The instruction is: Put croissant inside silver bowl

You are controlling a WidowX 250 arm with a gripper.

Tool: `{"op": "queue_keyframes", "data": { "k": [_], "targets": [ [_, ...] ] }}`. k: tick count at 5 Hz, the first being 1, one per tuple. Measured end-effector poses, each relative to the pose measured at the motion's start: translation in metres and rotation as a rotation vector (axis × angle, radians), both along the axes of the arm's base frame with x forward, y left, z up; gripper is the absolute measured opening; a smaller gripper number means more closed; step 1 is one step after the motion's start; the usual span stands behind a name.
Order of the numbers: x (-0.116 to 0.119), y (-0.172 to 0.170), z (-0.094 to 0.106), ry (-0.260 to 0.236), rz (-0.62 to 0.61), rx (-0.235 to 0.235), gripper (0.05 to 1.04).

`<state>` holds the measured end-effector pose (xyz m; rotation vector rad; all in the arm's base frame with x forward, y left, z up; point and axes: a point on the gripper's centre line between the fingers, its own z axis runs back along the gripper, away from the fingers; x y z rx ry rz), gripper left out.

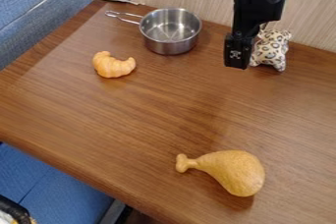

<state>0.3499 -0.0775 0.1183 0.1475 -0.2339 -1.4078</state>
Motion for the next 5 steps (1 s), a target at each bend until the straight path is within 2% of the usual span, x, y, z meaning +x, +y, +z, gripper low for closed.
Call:
{"op": "queue_keyframes", "data": {
  "k": [1, 2, 4, 5],
  "targets": [
    [-0.001, -0.001, -0.011, 0.034, -0.005, 0.004, 1.001],
    [0.001, 0.012, -0.006, 0.051, -0.078, -0.022, 1.001],
    [-0.015, 0.094, 0.017, -0.008, 0.073, 0.021, 1.001],
    [-0.027, 0.13, 0.007, 0.005, 0.155, 0.102, 1.0]
  ]
}}
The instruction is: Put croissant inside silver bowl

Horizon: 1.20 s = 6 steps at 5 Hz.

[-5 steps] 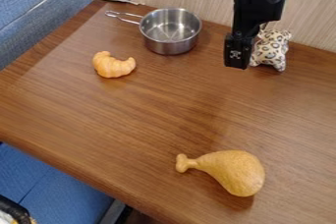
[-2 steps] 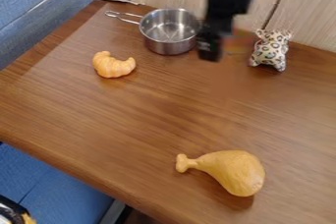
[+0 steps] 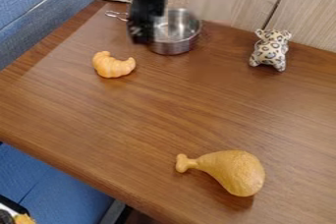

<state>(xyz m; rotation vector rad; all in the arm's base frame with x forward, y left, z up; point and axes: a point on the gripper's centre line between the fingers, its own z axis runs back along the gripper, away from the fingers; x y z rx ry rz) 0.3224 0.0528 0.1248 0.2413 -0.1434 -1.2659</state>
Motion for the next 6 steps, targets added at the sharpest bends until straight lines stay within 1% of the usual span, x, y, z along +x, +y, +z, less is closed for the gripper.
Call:
{"op": "queue_keyframes", "data": {
  "k": [1, 2, 3, 4, 5, 6],
  "targets": [
    [-0.015, 0.04, -0.021, 0.045, 0.205, 0.01, 1.001],
    [-0.019, 0.049, -0.052, 0.124, 0.284, 0.034, 1.0],
    [-0.02, 0.059, -0.069, 0.157, 0.359, 0.083, 1.001],
    [-0.018, 0.053, -0.079, 0.201, 0.32, 0.112, 0.941],
    [-0.017, 0.051, -0.081, 0.209, 0.294, 0.135, 0.693],
    [-0.016, 0.051, -0.081, 0.208, 0.295, 0.144, 0.669]
  ]
}}
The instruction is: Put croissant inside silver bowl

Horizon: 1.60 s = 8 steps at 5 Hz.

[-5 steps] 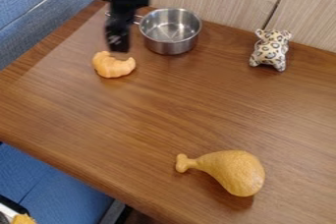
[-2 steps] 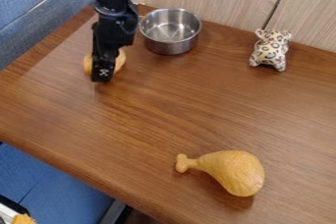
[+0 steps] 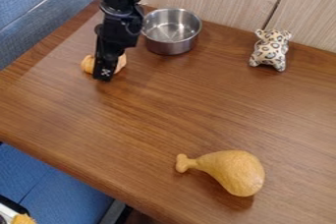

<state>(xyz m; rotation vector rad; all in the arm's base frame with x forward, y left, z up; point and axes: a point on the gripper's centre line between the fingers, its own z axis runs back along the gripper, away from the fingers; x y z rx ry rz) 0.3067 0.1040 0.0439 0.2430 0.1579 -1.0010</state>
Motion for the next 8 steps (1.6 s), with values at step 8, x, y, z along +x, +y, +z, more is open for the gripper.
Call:
{"op": "queue_keyframes", "data": {
  "k": [8],
  "targets": [
    [0.092, -0.062, 0.054, -0.16, -0.042, -0.18, 0.668]
  ]
}}
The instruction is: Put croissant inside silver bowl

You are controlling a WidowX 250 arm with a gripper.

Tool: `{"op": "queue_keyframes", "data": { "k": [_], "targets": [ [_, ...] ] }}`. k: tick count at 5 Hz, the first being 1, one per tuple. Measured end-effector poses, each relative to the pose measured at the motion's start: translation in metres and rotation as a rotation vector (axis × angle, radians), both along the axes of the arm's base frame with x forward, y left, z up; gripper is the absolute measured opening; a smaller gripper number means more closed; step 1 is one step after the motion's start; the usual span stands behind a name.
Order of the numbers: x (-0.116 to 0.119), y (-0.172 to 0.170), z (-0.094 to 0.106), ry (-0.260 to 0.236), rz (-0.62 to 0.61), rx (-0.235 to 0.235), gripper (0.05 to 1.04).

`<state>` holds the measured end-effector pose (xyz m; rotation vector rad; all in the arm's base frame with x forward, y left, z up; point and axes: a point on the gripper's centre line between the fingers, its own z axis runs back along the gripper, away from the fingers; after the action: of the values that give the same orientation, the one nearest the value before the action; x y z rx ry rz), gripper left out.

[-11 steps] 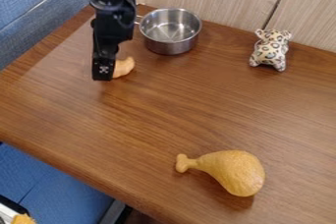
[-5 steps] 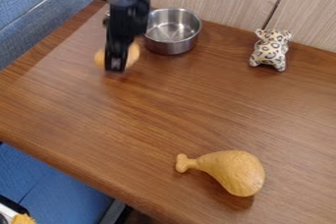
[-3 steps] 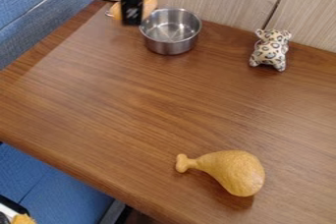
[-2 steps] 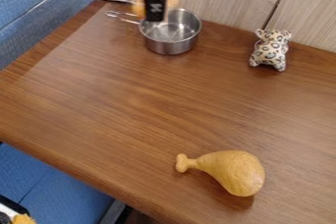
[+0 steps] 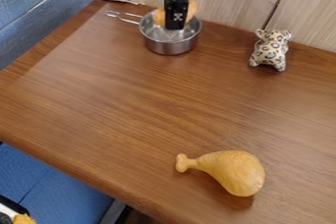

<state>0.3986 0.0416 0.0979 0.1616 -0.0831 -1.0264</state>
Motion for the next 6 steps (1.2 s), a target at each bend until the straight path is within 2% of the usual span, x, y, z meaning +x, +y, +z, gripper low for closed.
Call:
{"op": "queue_keyframes", "data": {
  "k": [2, 3, 4, 6],
  "targets": [
    [0.006, 0.023, -0.031, 0.062, 0.049, 0.046, 0.668],
    [0.007, 0.024, -0.03, 0.058, 0.048, 0.052, 0.74],
    [0.007, 0.021, -0.03, 0.062, 0.036, 0.064, 0.988],
    [0.007, 0.018, -0.032, 0.06, 0.031, 0.067, 0.999]
  ]
}}
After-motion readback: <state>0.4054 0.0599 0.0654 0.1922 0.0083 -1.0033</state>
